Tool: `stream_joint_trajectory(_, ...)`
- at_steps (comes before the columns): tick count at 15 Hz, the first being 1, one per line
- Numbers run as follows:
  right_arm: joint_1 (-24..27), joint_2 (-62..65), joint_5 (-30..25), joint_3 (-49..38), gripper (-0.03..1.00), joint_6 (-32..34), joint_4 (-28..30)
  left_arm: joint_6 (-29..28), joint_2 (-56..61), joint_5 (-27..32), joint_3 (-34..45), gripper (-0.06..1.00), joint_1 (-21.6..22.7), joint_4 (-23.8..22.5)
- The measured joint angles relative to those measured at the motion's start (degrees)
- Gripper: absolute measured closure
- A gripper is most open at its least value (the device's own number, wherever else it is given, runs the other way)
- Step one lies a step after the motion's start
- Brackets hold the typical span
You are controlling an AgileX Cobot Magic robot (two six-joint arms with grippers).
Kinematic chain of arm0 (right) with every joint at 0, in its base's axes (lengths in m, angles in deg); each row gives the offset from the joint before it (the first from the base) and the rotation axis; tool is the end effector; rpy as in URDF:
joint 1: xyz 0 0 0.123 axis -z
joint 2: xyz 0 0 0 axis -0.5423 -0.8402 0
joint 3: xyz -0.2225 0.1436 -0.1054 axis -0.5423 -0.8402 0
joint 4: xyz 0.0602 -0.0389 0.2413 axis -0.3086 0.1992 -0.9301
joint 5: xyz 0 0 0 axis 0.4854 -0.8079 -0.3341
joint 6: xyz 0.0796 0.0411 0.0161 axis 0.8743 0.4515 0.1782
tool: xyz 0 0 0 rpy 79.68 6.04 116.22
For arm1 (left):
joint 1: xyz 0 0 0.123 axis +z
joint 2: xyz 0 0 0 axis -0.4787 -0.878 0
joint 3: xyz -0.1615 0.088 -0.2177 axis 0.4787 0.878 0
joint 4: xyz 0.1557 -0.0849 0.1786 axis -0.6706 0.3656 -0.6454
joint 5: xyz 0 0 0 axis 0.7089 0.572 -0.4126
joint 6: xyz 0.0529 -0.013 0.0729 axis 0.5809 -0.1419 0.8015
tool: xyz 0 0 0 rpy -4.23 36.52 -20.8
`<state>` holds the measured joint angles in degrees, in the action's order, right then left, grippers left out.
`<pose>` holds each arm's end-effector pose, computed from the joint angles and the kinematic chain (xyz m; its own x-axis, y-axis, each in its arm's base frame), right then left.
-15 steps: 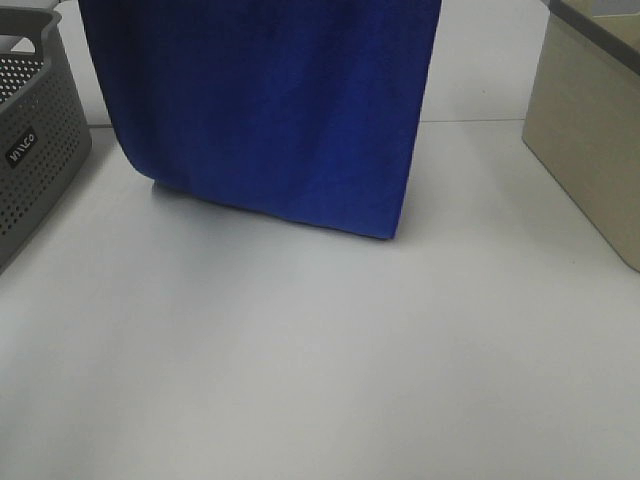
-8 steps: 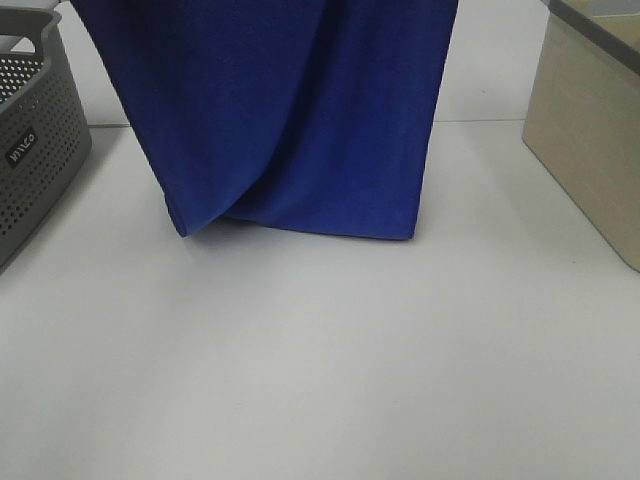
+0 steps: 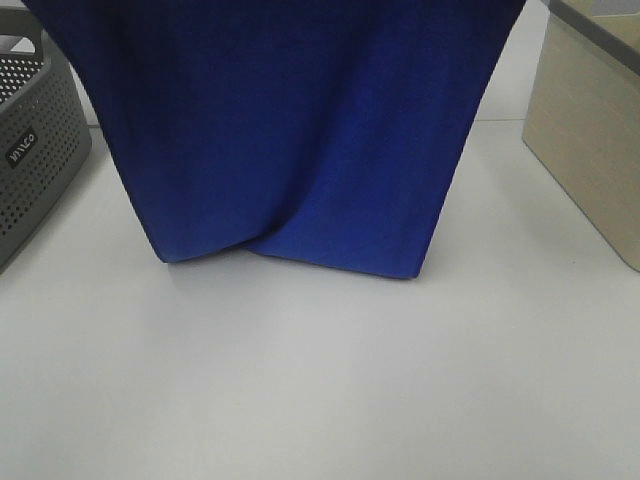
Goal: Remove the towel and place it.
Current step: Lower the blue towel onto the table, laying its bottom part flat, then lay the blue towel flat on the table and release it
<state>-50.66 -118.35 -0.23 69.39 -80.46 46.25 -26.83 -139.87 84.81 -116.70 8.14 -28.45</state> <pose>0.2944 0.1241 0.4446 -0.6322 -0.3709 -0.6803 -0.5968 0.7930 0.1222 0.2699 -0.1074 0.4316 -0.6558 0.4211 -0.6265 0.5047 0.8618 0.0510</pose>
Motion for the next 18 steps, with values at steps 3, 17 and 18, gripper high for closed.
stream_joint_trajectory(3,-0.06,3.32,0.17,-5.73,0.95,0.0,-0.11,-0.23,3.9,-0.29,6.88,0.94,-0.23,3.38)
stream_joint_trajectory(17,-0.46,19.02,0.46,-36.96,0.95,0.0,-1.03,-6.93,16.67,-1.09,32.26,0.94,-9.17,11.29)
stream_joint_trajectory(18,-0.46,20.05,0.52,-39.65,0.95,0.0,-0.8,-8.59,16.67,-1.09,33.86,0.94,-11.69,11.0)
